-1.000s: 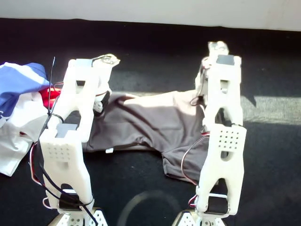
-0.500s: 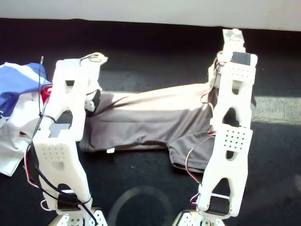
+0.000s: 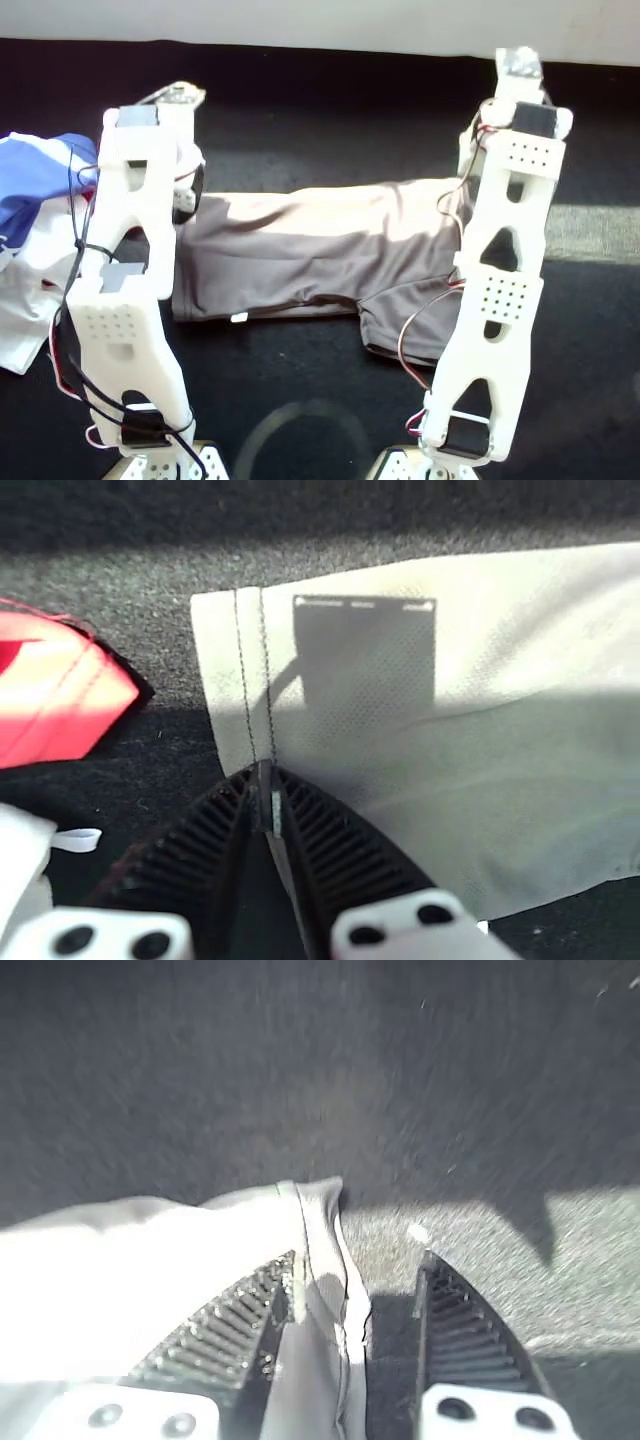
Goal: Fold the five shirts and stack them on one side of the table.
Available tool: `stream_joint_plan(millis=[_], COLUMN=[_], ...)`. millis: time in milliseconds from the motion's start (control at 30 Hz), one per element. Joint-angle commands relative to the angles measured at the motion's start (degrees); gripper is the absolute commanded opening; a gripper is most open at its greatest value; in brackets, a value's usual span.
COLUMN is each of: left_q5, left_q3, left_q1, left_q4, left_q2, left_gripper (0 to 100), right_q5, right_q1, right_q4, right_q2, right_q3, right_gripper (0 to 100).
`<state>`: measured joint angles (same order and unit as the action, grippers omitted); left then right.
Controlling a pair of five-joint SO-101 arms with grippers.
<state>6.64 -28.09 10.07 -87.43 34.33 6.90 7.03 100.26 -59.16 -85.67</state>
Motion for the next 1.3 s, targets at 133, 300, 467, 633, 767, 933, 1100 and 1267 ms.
stream_joint_plan(millis=[133, 300, 467, 633, 767, 933, 1100, 1267], left_q5=[0.8, 2.5, 2.4, 2.7, 2.8, 2.8, 6.9, 7.6], left_q3=[-2.1, -2.1, 6.7, 28.9, 46.0, 60.7, 67.9, 68.5], left_q1=[-5.5, -6.7, -6.8, -6.6, -6.9, -6.7, -3.7, 2.2], left_q4=[-6.7, -10.7, -11.1, -1.3, 10.8, 24.1, 30.8, 36.5], left_q2=[-4.4, -10.5, -20.9, -26.9, -31.3, -35.0, -35.3, -35.3], left_gripper=[1, 1, 1, 1, 1, 1, 1, 1], right_q5=[0.4, 0.7, 0.8, 4.0, 10.1, 13.8, 17.8, 22.0], right_q1=[-0.6, -2.3, -6.0, -9.7, -11.7, -11.6, -9.5, -3.2], right_q4=[1.1, 1.0, 0.9, 0.6, -3.8, -21.7, -40.3, -46.0], right_q2=[6.1, 22.8, 42.0, 56.5, 66.7, 78.5, 80.6, 76.9], right_q3=[-1.3, 17.5, 44.2, 68.7, 88.0, 116.4, 136.7, 138.8], right_gripper=[8.0, 7.9, 10.1, 10.1, 10.1, 10.1, 10.1, 10.1])
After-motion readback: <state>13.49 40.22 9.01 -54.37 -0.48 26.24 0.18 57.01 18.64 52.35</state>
